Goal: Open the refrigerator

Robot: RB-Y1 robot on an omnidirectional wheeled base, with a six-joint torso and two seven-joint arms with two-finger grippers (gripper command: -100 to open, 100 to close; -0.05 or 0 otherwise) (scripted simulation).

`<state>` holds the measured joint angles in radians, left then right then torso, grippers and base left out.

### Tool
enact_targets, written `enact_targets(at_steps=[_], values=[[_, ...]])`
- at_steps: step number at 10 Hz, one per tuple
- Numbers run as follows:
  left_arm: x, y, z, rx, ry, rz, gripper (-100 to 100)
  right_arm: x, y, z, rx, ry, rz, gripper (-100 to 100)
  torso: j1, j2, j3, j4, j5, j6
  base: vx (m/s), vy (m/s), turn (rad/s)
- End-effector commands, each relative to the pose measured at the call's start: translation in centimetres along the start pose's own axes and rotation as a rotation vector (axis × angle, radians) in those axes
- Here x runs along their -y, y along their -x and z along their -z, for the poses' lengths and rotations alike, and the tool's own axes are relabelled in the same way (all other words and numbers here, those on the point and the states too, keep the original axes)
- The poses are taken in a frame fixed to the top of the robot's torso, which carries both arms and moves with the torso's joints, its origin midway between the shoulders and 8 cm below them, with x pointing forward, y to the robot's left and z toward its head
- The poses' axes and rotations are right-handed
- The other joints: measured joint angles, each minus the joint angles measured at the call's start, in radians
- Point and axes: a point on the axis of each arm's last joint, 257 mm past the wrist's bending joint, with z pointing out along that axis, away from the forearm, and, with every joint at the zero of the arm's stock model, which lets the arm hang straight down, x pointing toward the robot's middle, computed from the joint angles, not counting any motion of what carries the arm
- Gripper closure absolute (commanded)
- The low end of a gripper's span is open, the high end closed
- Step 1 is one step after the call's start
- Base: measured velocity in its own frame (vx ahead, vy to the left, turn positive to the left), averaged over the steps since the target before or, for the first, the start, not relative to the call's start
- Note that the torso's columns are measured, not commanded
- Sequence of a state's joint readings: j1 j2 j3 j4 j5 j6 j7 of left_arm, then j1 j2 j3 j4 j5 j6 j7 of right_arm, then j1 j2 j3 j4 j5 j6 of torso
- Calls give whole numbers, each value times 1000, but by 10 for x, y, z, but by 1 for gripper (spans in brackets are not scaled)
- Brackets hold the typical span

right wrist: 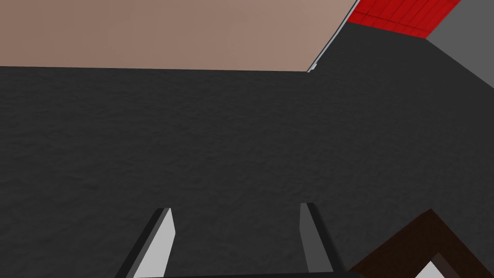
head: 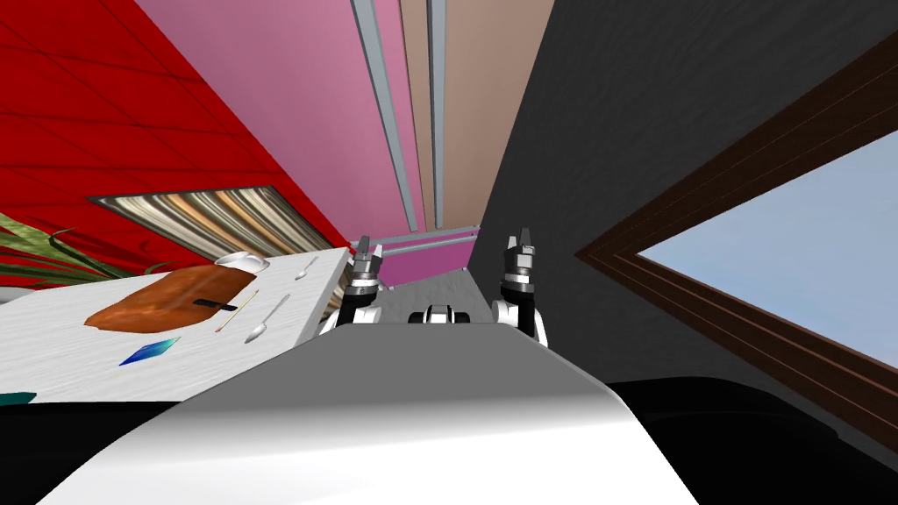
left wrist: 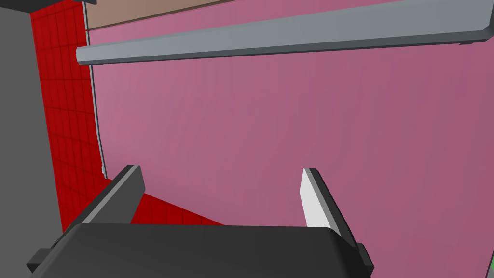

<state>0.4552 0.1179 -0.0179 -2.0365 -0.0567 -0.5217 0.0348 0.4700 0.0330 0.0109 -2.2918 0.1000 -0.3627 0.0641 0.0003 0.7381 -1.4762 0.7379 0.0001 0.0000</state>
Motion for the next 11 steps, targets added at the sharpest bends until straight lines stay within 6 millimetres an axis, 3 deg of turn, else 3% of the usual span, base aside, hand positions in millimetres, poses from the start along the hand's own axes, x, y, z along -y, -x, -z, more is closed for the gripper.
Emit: enact_targets(at_steps=[1,11], values=[[-19,3,5,-5,12,-2,-100,0,0,0,0,0,0,0,0,0,0,0,0,0,92,10,22],[-84,13,36,1,81,-1,-100,0,0,0,0,0,0,0,0,0,0,0,0,0,66,6,15]])
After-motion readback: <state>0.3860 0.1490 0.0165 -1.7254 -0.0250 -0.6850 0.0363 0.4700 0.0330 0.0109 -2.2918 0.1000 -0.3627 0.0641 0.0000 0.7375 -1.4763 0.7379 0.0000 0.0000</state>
